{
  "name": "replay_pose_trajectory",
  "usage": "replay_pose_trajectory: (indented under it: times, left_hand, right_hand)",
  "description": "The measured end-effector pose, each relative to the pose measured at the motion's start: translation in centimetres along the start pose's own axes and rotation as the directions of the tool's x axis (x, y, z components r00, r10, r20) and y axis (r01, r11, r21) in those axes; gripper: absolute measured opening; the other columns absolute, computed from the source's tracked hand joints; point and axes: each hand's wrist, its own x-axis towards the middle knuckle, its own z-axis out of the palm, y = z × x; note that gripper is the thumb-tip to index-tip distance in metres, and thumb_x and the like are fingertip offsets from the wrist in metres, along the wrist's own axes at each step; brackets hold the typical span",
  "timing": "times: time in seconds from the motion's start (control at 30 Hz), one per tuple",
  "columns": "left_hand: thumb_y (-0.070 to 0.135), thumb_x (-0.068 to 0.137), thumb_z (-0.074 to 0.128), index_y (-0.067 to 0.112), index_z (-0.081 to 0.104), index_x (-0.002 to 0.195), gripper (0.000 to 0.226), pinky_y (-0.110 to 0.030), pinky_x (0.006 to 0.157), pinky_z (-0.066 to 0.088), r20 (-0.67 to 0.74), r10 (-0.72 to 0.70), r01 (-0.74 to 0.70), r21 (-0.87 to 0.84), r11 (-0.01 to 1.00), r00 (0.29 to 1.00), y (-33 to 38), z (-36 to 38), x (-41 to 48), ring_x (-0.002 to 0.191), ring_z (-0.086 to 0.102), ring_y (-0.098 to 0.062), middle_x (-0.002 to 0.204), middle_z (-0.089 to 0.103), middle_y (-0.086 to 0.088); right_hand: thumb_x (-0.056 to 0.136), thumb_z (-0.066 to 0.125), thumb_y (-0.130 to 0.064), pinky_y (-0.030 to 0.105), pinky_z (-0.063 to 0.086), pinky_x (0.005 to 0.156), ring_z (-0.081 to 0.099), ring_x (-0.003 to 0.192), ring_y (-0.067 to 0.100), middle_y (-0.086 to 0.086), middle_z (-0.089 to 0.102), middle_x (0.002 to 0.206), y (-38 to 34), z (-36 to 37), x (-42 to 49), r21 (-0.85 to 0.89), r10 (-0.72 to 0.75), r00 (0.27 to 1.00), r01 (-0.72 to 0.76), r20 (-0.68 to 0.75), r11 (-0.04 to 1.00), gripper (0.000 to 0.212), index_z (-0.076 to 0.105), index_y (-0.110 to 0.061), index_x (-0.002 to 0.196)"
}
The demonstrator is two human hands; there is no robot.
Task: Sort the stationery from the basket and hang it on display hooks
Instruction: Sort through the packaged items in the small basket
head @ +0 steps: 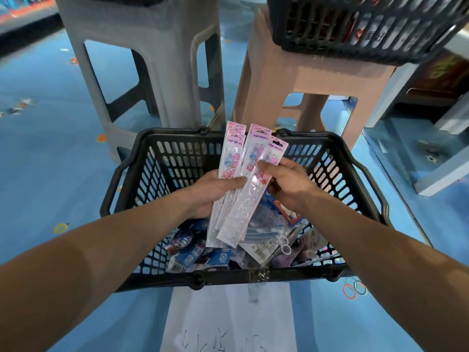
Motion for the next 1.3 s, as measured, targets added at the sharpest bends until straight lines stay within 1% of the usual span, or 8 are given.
replay_pose_trajectory:
  times: [0.2,0.43,0.57,0.77,0.93,1.1,1.2,1.3]
  left_hand:
    - [0.032,0.095,0.069,0.010,0.062,0.134,0.046,-0.054,0.095,0.058,0.068,-0.039,0.039,0.002,0.999,0.997,-0.1,1.2,-0.1,0.110,0.069,-0.041,0.125,0.069,-0.026]
    - [0.005,0.090,0.075,-0.002,0.066,0.122,0.034,-0.035,0.079,0.063,0.119,-0.018,0.011,0.057,0.998,0.993,0.5,2.5,-0.8,0.091,0.071,-0.025,0.103,0.071,-0.017]
    - [0.036,0.093,0.069,0.009,0.062,0.125,0.043,-0.040,0.091,0.057,0.198,-0.142,0.137,0.039,0.990,0.970,3.3,1.3,-1.6,0.094,0.071,-0.026,0.108,0.070,-0.012]
    - [0.081,0.093,0.034,0.008,0.067,0.121,0.085,-0.055,0.100,0.050,-0.020,-0.276,0.267,-0.202,0.942,0.961,2.8,-0.1,-2.7,0.115,0.067,-0.045,0.121,0.072,-0.025]
    - [0.056,0.107,0.035,0.004,0.066,0.106,0.061,-0.053,0.097,0.052,-0.243,-0.223,0.102,-0.428,0.898,0.944,2.9,1.4,-1.3,0.082,0.069,-0.034,0.082,0.075,-0.019]
    - [0.049,0.106,0.040,0.011,0.059,0.121,0.045,-0.061,0.084,0.058,-0.215,-0.187,0.086,-0.407,0.910,0.959,3.9,1.1,-1.1,0.120,0.065,-0.043,0.124,0.071,-0.020]
    - [0.044,0.106,0.042,0.010,0.062,0.117,0.041,-0.059,0.108,0.046,-0.170,-0.111,0.036,-0.392,0.919,0.979,3.8,0.9,-0.9,0.121,0.064,-0.039,0.128,0.068,-0.019]
    - [0.047,0.104,0.045,0.013,0.065,0.115,0.041,-0.047,0.102,0.052,-0.100,-0.073,0.050,-0.218,0.975,0.992,3.7,0.6,-1.0,0.104,0.072,-0.034,0.116,0.073,-0.015]
  right_hand:
    - [0.097,0.068,-0.008,0.036,0.060,0.077,0.073,0.093,0.029,0.017,0.075,0.112,0.5,1.1,0.3,0.090,-0.020,1.000,0.018,0.024,0.996,0.023,0.069,-0.003,0.119]
    - [0.089,0.074,-0.008,0.064,0.053,0.090,0.067,0.107,0.048,0.032,0.067,0.113,-0.2,2.4,-0.5,0.036,0.042,0.987,-0.048,0.152,0.998,0.043,0.060,0.008,0.127]
    - [0.095,0.064,-0.001,0.056,0.058,0.091,0.069,0.098,0.035,0.021,0.067,0.106,-3.2,2.7,-0.2,0.163,-0.113,0.991,0.099,0.077,0.982,0.035,0.057,0.003,0.129]
    - [0.098,0.062,-0.001,0.059,0.047,0.107,0.064,0.119,0.036,0.021,0.062,0.131,-4.3,1.9,0.4,0.386,-0.174,0.984,0.148,0.032,0.911,0.041,0.051,-0.007,0.137]
    - [0.100,0.059,-0.003,0.057,0.052,0.102,0.068,0.110,0.035,0.016,0.067,0.104,-3.6,2.2,-0.1,0.445,-0.160,0.986,0.121,0.051,0.887,0.022,0.055,-0.015,0.118]
    - [0.097,0.063,-0.003,0.042,0.063,0.077,0.067,0.111,0.033,0.015,0.067,0.111,-3.5,2.5,-0.5,0.383,-0.115,0.990,0.075,0.083,0.921,0.034,0.052,-0.007,0.129]
    - [0.097,0.062,-0.001,0.052,0.057,0.094,0.064,0.117,0.036,0.018,0.064,0.116,-4.0,2.1,0.2,0.417,-0.147,0.984,0.094,0.098,0.904,0.036,0.050,-0.003,0.130]
    - [0.098,0.059,0.002,0.056,0.053,0.100,0.066,0.102,0.035,0.019,0.064,0.099,-4.2,2.1,0.6,0.425,-0.179,0.979,0.120,0.102,0.897,0.028,0.050,-0.001,0.124]
